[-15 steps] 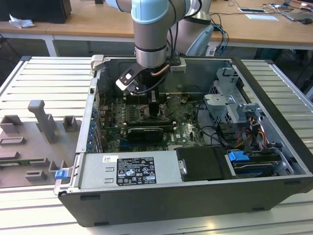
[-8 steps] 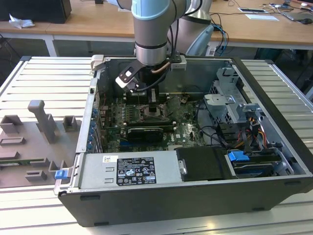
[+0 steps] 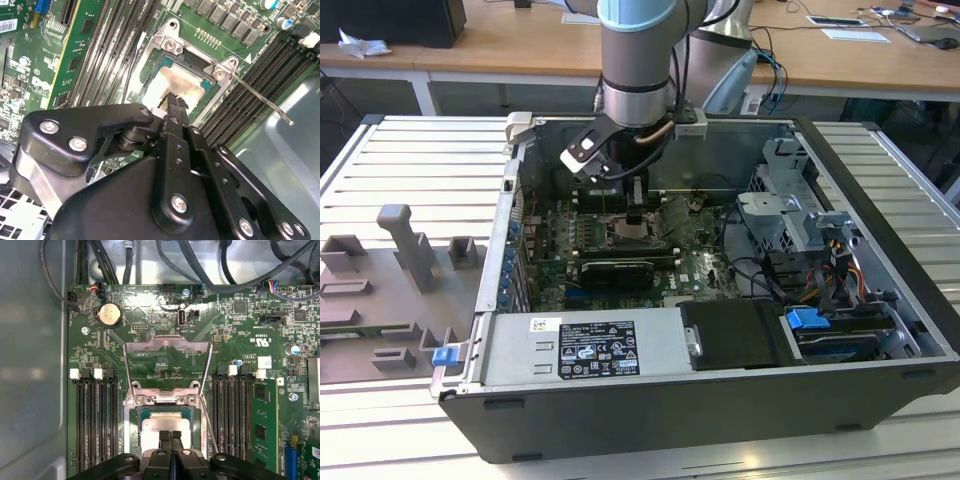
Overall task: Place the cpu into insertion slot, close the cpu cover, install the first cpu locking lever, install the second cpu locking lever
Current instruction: 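Close the cpu cover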
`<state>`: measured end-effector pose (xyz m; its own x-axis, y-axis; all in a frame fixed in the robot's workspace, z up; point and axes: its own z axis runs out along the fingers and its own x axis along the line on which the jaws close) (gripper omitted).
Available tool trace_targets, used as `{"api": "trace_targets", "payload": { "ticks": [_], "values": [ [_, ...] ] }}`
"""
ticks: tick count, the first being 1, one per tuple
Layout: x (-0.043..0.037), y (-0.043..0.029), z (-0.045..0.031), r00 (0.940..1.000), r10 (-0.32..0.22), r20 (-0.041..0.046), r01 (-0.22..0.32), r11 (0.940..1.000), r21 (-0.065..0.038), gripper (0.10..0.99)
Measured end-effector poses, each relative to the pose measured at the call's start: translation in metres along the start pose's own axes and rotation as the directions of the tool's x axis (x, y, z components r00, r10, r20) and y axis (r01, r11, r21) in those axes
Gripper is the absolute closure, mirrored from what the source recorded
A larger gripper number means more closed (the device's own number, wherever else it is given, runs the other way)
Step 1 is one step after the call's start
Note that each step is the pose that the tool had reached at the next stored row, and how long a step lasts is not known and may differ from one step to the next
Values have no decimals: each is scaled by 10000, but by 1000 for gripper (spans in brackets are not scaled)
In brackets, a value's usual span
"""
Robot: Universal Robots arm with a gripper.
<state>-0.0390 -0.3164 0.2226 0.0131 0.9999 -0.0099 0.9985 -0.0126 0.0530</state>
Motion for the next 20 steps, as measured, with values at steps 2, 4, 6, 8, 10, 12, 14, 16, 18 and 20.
{"api": "trace_targets", "payload": {
  "ticks": [2, 4, 6, 8, 10, 12, 14, 16, 18, 20],
  "values": [
    [-1, 3, -46, 10000, -1, -1, 1, 10000, 6, 980],
    [-1, 4, -77, 10000, -2, -1, 2, 10000, 8, 980],
    [-1, 8, -96, 10000, -3, -15, 3, 10000, 17, 980],
    [-2, 13, -137, 10000, 1, -52, -1, 10000, 58, 980],
    [-3, 23, -310, 10000, 1, -54, -1, 10000, 64, 980],
    [-5, 31, -461, 10000, 1, -54, -1, 10000, 64, 980],
    [-5, 49, -523, 10000, 0, -55, 0, 10000, 65, 980],
    [-4, 135, -525, 10000, 2, -57, -1, 9999, 113, 980],
    [-3, 208, -521, 10000, 0, -59, 1, 9999, 158, 980],
    [-2, 309, -515, 10000, 0, -58, 1, 9997, 226, 980]
  ]
}}
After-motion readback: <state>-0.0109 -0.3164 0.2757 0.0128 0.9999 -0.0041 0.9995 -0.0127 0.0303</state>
